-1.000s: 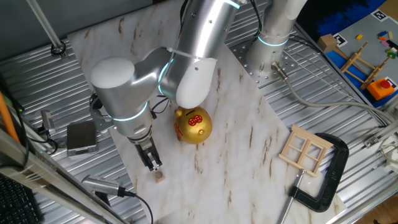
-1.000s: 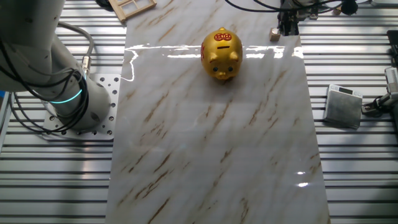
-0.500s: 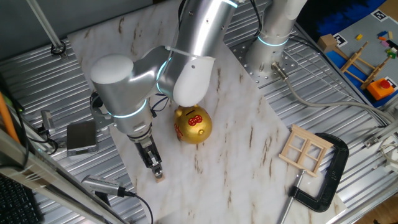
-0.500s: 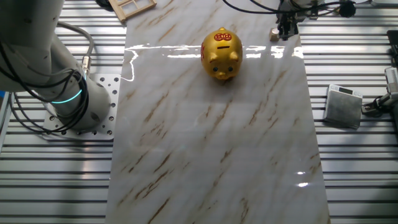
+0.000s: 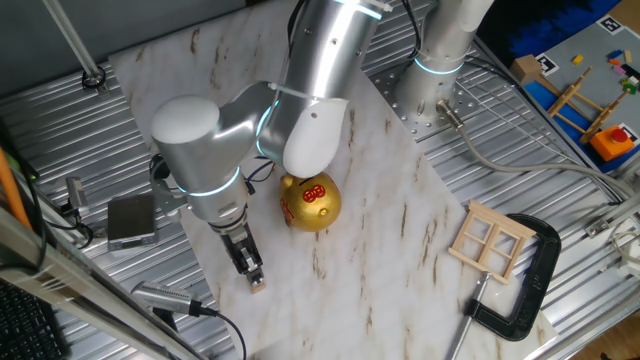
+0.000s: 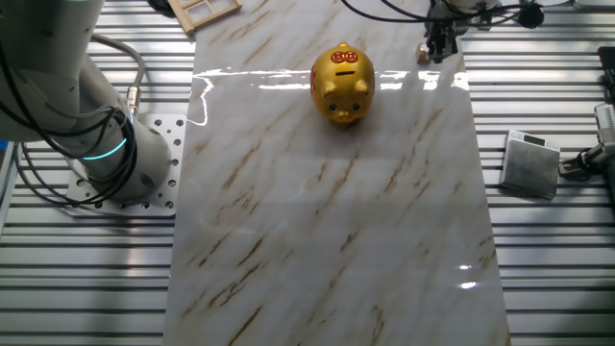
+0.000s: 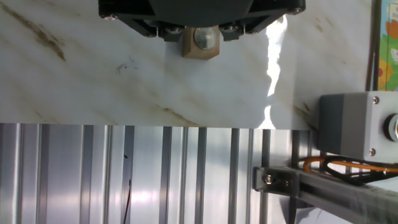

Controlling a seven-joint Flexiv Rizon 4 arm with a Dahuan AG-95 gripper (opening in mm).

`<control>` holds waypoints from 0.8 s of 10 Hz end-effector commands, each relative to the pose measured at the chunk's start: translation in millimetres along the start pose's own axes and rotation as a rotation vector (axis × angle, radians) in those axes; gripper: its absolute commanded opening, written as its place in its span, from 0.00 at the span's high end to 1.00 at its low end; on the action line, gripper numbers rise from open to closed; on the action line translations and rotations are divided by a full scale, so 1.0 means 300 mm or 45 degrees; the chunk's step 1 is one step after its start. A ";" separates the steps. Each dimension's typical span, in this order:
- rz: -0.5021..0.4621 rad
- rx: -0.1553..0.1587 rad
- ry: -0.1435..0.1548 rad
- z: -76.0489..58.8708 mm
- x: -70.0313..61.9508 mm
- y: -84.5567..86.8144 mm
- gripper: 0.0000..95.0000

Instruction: Drop coins into a piggy bank

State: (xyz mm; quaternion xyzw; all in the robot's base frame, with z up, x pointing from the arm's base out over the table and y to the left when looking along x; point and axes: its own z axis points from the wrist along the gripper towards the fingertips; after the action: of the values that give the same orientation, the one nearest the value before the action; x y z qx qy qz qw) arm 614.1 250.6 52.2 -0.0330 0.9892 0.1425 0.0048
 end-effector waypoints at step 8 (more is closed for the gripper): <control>0.000 -0.002 0.000 0.039 0.000 -0.009 0.60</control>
State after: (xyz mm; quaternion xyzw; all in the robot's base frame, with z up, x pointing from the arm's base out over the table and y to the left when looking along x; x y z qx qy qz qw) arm 614.2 251.5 39.0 -0.0331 0.9891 0.1433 0.0045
